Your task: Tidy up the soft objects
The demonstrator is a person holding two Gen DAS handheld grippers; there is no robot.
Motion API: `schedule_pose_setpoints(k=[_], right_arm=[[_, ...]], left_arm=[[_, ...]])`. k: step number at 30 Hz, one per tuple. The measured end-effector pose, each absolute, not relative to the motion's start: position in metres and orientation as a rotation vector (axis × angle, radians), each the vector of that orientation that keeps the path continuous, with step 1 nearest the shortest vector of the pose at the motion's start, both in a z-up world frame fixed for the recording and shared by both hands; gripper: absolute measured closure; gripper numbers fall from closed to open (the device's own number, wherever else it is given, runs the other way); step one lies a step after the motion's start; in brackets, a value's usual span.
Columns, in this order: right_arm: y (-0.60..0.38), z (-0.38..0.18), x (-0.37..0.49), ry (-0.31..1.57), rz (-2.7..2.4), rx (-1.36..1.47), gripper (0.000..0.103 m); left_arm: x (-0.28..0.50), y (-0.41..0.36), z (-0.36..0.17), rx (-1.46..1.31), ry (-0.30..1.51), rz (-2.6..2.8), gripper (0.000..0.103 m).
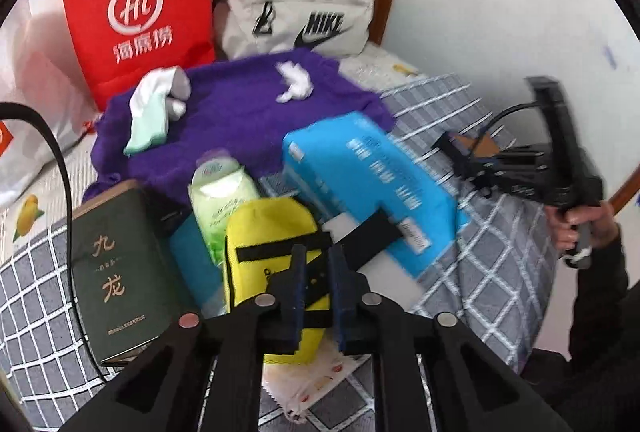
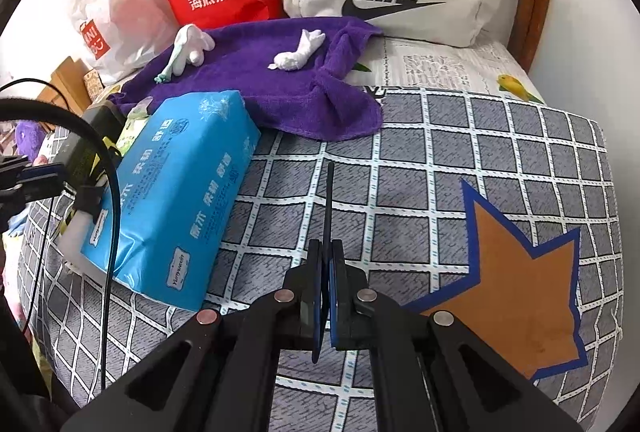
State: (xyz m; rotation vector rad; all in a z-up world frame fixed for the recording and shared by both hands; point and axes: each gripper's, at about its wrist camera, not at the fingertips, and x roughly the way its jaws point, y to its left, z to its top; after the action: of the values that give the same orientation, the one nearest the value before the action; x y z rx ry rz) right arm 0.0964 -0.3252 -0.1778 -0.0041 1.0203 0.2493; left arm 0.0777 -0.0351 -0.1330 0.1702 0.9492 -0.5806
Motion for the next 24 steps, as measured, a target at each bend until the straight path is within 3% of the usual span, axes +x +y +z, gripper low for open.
schedule_pose_setpoints(k=[5, 8, 10, 11, 21, 23, 24], right_arm=[[-0.325, -0.177, 0.094, 1.023, 0.249, -0.009, 0.100], [-0.327, -0.178, 0.093, 1.032, 0.247, -0.007, 0.100], [-0.327, -0.179, 0.094, 1.034, 0.245, -0.004, 0.100], [-0.326, -0.179, 0.094, 1.034, 0.245, 0.000, 0.099], [-0.325, -0.180, 0.091, 1.041, 0.250, -0.005, 0.099], [-0.326, -0.180, 0.091, 1.040, 0.247, 0.000, 0.099], [-0.326, -0.180, 0.091, 1.040, 0.248, 0.001, 0.099]], left_arm=[[0.080, -0.036, -0.142, 0.200, 0.974, -0.551, 0.092], [0.072, -0.034, -0.139, 0.220, 0.951, -0.565, 0.076], [0.069, -0.035, -0.138, 0.248, 0.938, -0.560, 0.061], [0.069, -0.035, -0.138, 0.261, 0.935, -0.548, 0.059], [0.070, -0.048, -0.147, 0.358, 0.928, -0.594, 0.060], [0.073, -0.045, -0.147, 0.334, 0.942, -0.614, 0.071], [0.073, -0.045, -0.147, 0.329, 0.946, -0.621, 0.083]])
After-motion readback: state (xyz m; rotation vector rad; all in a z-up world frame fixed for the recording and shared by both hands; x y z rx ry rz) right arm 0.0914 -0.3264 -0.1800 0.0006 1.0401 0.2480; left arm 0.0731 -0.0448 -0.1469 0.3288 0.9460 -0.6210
